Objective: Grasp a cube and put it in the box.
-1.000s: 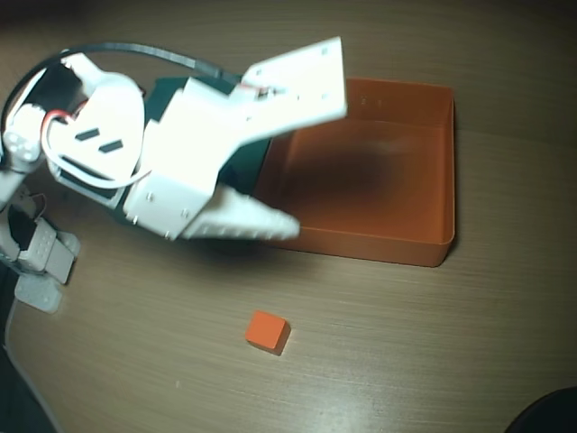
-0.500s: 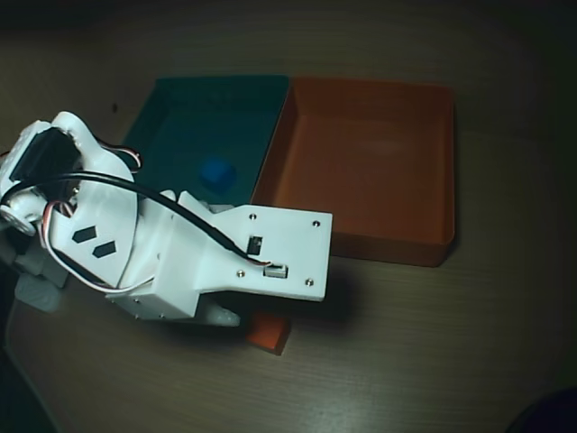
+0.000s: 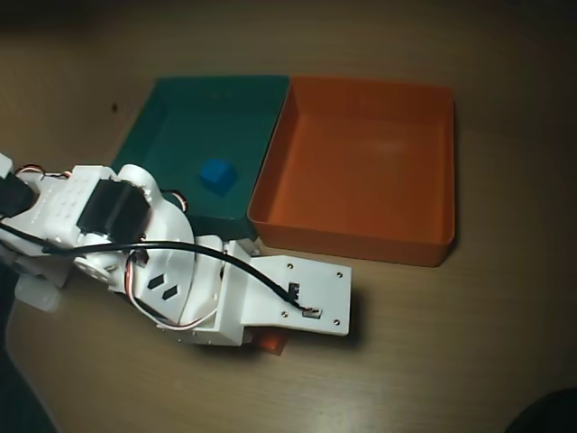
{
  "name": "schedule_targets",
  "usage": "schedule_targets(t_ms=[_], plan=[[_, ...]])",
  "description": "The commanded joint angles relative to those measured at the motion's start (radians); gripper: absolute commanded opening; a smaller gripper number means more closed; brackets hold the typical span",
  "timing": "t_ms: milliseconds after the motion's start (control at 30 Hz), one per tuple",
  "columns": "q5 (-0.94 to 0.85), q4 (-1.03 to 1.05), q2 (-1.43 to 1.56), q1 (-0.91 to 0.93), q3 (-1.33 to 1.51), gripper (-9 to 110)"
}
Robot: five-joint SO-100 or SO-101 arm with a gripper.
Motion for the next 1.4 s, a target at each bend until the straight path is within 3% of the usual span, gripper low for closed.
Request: schedule_targets(t_ms=[0,1000,1133,1367], plan=[[-0.008,-0.043,0.015,0.006,-0.026,40],[0.011,-0.124,-0.126,0.044,-0.006,40],[0.012,-0.124,-0.166,0.043,-0.006,30],[0.015,-0.120,-0.176,0.043,-0.006,-1]])
